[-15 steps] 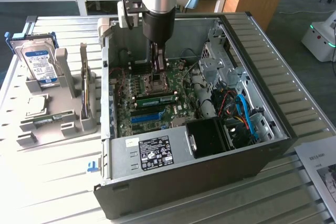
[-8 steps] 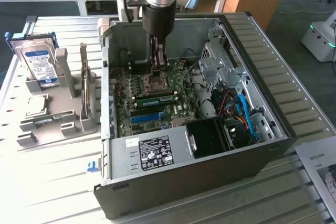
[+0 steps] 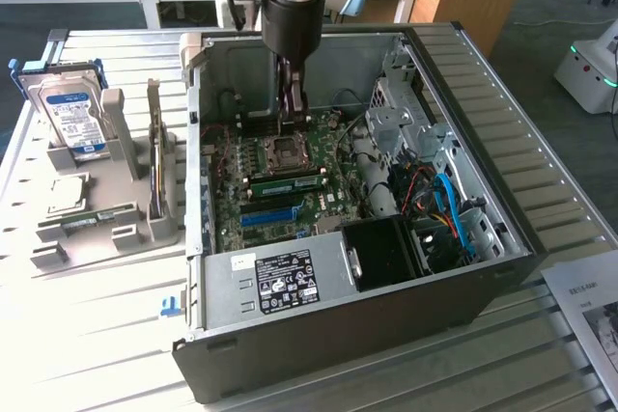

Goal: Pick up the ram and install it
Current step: 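Press down the ram until it locks into place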

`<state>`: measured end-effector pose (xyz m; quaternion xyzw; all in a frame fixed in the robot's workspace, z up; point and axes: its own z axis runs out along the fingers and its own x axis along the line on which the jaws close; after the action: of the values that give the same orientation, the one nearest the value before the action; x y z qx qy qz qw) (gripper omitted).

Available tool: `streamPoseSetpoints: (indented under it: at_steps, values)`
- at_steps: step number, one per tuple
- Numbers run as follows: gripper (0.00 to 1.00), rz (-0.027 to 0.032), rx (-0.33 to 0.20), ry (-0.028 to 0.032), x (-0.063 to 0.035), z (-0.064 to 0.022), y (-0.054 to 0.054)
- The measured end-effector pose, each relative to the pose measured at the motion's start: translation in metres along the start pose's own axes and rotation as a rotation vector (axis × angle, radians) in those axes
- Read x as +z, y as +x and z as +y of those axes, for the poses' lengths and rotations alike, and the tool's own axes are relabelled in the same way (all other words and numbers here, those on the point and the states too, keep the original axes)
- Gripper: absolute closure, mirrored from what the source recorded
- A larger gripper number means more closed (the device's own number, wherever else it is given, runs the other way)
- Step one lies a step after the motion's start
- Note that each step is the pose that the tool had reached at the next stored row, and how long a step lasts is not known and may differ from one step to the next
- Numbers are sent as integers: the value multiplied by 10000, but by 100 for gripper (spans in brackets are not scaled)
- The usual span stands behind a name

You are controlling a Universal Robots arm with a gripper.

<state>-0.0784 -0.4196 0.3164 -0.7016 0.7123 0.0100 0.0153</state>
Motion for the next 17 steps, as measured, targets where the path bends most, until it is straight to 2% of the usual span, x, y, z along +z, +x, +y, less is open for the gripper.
streamPoseSetpoints:
  at_steps: [6, 12, 17]
  values:
    - [90, 0, 0, -17, -43, -1, -1]
    - [90, 0, 0, -17, -43, -1, -2]
    - [90, 0, 0, -25, -43, -55, -2]
